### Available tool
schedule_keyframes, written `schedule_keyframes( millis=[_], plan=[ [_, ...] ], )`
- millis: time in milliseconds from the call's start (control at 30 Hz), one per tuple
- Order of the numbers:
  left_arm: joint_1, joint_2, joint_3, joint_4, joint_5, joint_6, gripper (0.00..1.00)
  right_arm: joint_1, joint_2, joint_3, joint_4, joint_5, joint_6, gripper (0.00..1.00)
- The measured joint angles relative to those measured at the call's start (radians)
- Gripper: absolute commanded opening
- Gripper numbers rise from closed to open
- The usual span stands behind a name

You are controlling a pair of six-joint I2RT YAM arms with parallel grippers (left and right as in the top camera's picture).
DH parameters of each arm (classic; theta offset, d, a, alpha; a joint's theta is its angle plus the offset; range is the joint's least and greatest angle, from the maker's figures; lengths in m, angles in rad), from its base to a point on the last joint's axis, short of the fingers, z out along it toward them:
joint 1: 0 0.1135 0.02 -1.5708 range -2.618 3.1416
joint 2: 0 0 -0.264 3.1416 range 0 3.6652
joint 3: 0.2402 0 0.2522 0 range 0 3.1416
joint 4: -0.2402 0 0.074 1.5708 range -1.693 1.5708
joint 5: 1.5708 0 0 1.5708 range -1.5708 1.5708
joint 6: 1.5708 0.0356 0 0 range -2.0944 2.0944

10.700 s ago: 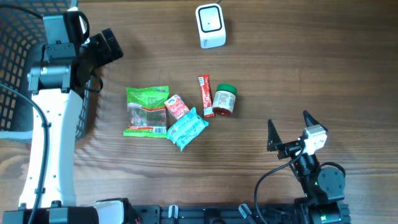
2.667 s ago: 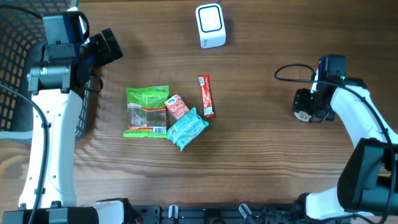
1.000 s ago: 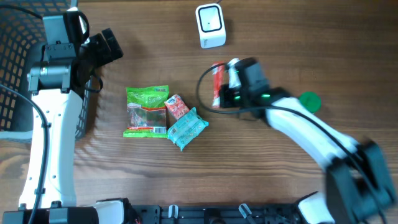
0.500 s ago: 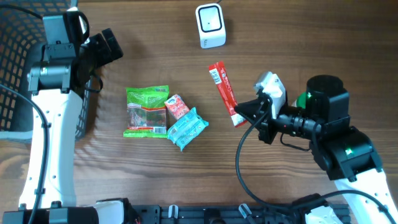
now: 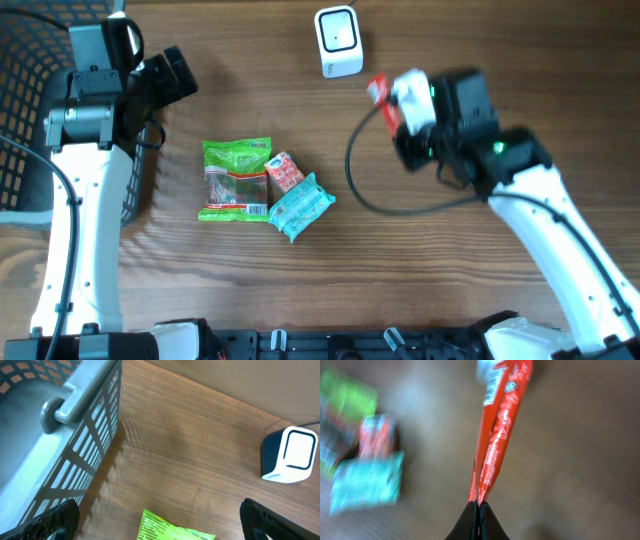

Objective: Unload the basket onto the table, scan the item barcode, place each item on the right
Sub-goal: 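Hold the red stick under the white scanner with the right gripper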

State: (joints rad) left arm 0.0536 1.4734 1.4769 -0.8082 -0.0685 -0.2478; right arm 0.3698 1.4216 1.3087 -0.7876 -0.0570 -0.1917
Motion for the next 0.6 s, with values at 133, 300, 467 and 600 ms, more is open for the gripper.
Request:
schedule_keyframes(
  millis=[133, 300, 467, 600],
  plan=[
    [0.000, 0.000, 0.000, 0.000, 0.000, 0.000, 1.00, 0.035, 0.166, 0.319, -0.140, 0.241, -0.077, 0.04],
    [0.000, 0.000, 0.000, 0.001, -0.001, 0.000, 1.00, 0.243, 0.381, 0.360, 0.017, 0.651, -0.355, 0.04],
    [0.000, 0.000, 0.000, 0.000, -0.001, 0.000, 1.00, 0.273, 0.618, 0.371, 0.431, 0.957, -0.684, 0.04],
    [0.000, 0.000, 0.000, 0.001, -0.001, 0.000, 1.00, 0.270, 0.763, 0.359, 0.824, 1.027, -0.982, 0.04]
  ],
)
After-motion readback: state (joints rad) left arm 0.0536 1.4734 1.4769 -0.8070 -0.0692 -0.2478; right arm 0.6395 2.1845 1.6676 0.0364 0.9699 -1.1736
